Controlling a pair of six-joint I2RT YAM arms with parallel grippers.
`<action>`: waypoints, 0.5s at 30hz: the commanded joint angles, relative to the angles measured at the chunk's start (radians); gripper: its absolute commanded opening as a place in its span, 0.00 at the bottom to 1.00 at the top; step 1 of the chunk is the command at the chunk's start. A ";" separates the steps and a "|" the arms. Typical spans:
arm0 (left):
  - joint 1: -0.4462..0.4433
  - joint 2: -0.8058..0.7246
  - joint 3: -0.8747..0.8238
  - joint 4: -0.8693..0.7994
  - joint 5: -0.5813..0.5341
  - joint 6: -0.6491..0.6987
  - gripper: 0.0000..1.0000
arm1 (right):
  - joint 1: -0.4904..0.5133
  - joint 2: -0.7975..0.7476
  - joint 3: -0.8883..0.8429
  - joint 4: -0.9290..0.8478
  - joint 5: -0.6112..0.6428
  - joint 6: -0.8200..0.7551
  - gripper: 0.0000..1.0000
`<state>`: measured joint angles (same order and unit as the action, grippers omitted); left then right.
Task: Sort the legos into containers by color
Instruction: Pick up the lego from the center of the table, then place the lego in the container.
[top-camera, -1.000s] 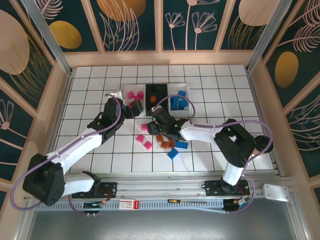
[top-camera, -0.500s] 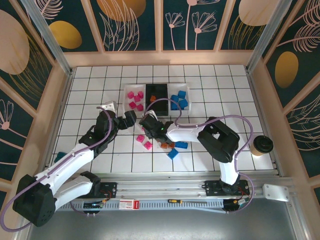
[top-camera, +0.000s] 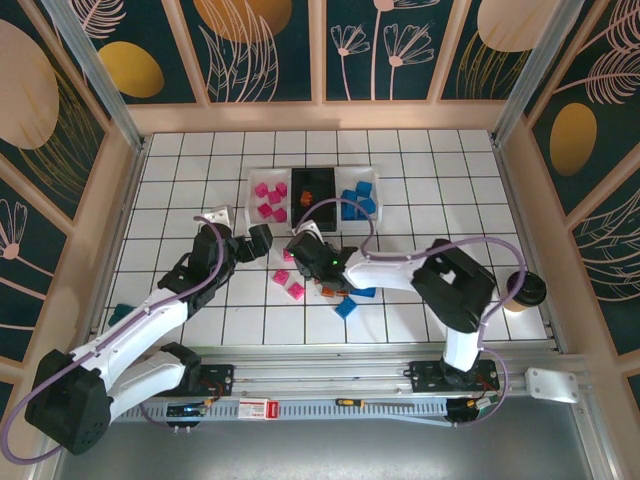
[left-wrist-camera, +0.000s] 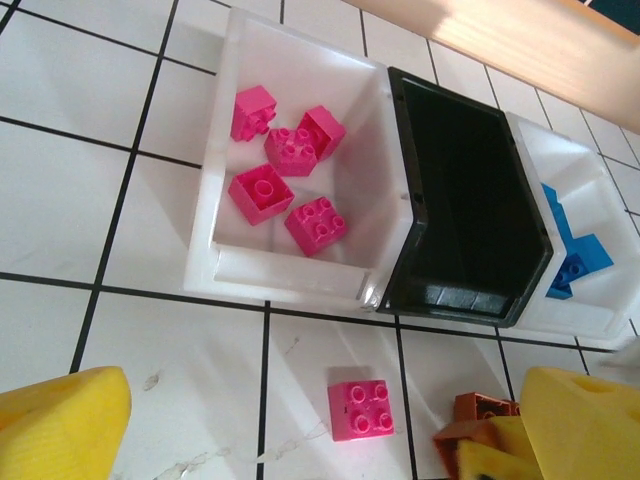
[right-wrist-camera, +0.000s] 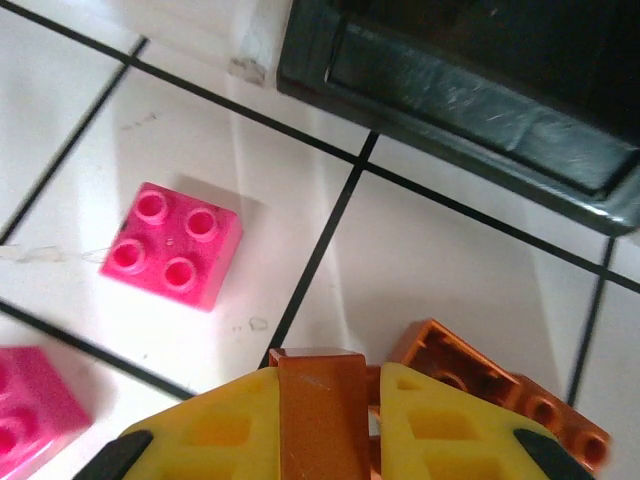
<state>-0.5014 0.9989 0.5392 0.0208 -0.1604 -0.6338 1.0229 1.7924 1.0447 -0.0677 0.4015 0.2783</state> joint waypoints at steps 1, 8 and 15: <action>-0.006 -0.034 -0.027 -0.012 0.032 -0.013 0.99 | -0.011 -0.142 -0.036 0.102 -0.054 -0.008 0.14; -0.040 -0.032 -0.059 -0.004 0.047 -0.033 0.99 | -0.173 -0.132 0.041 0.116 -0.211 -0.014 0.13; -0.071 -0.020 -0.086 -0.001 0.063 -0.045 0.99 | -0.267 0.075 0.273 0.051 -0.244 -0.032 0.13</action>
<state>-0.5613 0.9768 0.4732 0.0204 -0.1169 -0.6601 0.7689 1.8076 1.2457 0.0151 0.1883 0.2653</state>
